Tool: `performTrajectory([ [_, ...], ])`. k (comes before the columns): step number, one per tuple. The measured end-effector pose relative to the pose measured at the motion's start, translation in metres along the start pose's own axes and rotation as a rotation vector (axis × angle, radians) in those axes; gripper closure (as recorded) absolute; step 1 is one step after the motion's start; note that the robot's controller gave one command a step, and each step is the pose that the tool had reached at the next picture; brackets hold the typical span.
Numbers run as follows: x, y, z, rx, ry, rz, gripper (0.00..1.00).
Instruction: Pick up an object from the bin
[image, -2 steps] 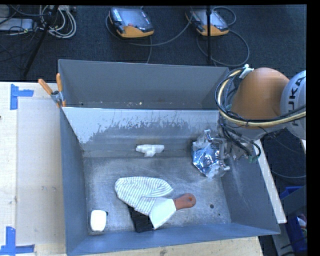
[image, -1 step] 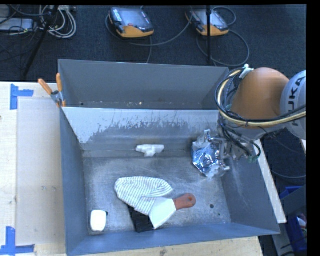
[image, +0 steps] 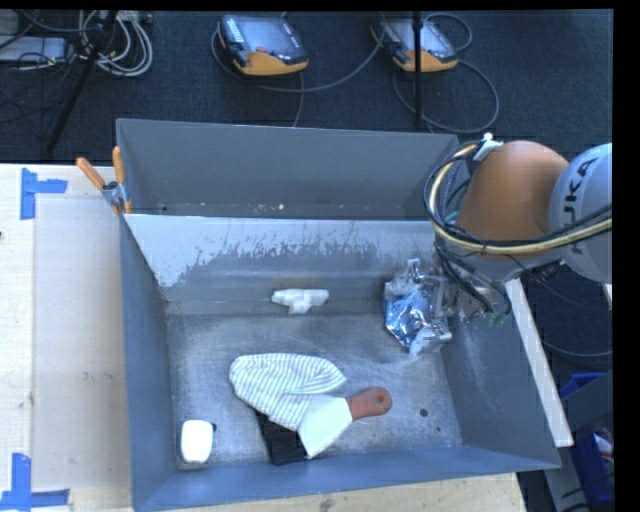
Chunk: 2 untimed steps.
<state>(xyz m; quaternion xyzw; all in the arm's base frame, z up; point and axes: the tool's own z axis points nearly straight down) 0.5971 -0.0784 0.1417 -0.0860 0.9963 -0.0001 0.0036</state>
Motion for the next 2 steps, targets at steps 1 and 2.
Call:
performTrajectory([
  [1, -0.01, -0.016, 0.047, -0.004, 0.009, 0.084, 0.0],
  [2, 0.015, -0.056, 0.062, -0.002, 0.011, 0.119, 1.0],
])
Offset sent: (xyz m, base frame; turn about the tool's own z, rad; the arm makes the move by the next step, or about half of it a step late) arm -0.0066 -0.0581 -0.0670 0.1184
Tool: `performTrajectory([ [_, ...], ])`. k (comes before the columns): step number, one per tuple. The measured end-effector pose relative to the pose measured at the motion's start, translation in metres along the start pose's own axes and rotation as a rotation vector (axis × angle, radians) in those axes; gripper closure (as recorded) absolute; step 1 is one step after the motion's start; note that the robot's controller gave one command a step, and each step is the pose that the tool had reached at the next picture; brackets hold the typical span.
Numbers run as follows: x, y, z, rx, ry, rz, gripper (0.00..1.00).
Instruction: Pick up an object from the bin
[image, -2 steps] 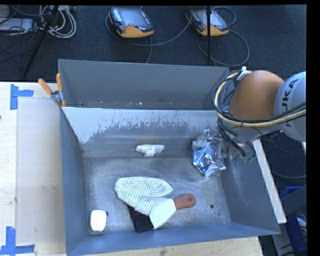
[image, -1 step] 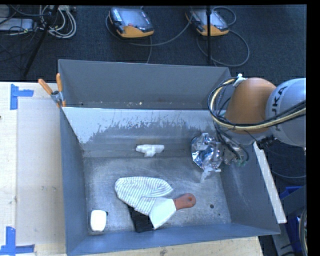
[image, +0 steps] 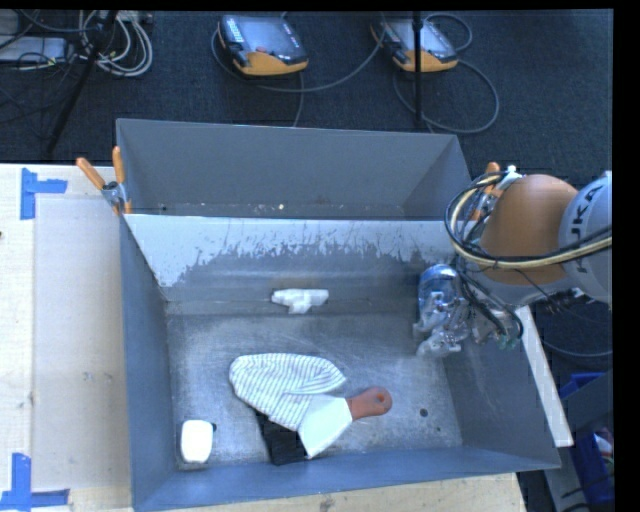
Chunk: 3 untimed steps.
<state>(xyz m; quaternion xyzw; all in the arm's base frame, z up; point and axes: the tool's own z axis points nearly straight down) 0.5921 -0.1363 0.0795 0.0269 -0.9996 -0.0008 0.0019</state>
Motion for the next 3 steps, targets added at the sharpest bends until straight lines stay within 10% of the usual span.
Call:
performTrajectory([
  [3, -0.008, 0.006, -0.058, 0.002, -0.006, -0.001, 1.0],
])
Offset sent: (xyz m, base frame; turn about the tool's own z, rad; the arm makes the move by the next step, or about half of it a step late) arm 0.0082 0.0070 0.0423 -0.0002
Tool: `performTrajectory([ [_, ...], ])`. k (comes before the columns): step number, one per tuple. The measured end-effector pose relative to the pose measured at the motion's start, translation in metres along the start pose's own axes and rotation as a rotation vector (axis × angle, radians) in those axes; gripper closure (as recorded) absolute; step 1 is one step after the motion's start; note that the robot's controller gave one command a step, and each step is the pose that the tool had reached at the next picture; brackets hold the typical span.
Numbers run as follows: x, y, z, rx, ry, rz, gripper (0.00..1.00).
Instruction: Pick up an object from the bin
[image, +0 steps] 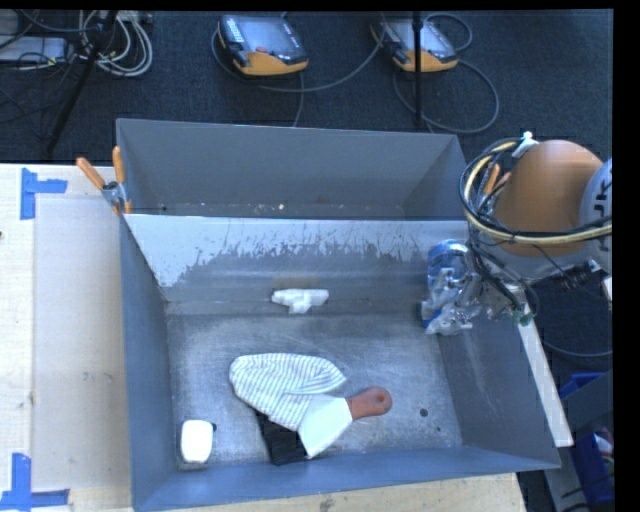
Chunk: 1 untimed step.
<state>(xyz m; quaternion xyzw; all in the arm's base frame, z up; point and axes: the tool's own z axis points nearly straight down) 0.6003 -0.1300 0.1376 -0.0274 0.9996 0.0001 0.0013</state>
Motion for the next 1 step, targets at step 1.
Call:
performTrajectory([
  [1, 0.0249, -0.0156, 0.0156, 0.0, -0.003, 0.094, 1.0],
])
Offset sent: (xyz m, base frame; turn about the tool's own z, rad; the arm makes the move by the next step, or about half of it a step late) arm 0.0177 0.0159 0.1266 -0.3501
